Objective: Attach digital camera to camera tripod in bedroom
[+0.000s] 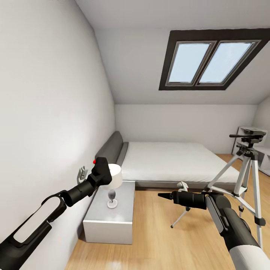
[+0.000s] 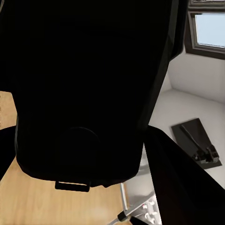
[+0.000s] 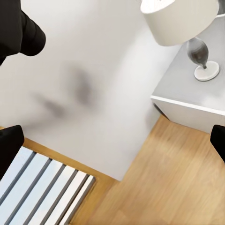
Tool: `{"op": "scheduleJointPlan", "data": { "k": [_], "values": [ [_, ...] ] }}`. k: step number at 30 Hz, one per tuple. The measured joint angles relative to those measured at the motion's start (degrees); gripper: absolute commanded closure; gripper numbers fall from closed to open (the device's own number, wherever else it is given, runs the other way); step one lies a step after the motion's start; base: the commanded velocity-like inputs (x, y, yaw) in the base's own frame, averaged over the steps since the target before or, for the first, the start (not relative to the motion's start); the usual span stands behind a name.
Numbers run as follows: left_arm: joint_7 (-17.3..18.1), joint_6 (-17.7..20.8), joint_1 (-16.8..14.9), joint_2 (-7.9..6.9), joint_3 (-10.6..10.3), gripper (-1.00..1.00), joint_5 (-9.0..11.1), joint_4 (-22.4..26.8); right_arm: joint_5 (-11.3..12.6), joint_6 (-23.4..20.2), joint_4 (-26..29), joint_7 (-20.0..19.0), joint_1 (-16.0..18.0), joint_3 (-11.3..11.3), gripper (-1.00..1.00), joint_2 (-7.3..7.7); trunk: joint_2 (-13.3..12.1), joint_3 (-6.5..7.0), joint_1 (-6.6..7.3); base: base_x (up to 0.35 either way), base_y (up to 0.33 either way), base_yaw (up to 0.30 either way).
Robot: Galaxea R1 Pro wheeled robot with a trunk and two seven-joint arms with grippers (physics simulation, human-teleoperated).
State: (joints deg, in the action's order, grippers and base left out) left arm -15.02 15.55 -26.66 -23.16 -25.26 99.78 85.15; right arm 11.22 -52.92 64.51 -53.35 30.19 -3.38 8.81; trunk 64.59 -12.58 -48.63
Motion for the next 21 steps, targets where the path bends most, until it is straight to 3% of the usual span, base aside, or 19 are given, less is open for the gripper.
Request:
{"op": "scheduleJointPlan", "data": {
  "k": [10,19,21],
  "values": [
    [-0.6,-0.1,0.0,-0.21,0.1,1.0,-0.3,-1.4,0.1,-0.1,-0.2,-0.1,0.0,-0.1,-1.0,0.31,-4.0,1.8,2.2,0.0,0.0,0.0],
    [-3.7,0.0,0.0,-0.8,0.1,1.0,-0.6,-10.0,0.2,-0.3,-1.1,-0.3,0.0,-1.5,-1.0,2.31,-7.6,3.41,4.17,0.0,0.0,0.0],
    [-4.8,0.1,0.0,-0.93,0.1,1.0,-0.6,-14.0,0.1,-0.1,-3.5,-0.3,0.0,-1.8,-1.0,2.72,-8.4,3.77,4.61,0.0,0.0,0.0]
  ]
}}
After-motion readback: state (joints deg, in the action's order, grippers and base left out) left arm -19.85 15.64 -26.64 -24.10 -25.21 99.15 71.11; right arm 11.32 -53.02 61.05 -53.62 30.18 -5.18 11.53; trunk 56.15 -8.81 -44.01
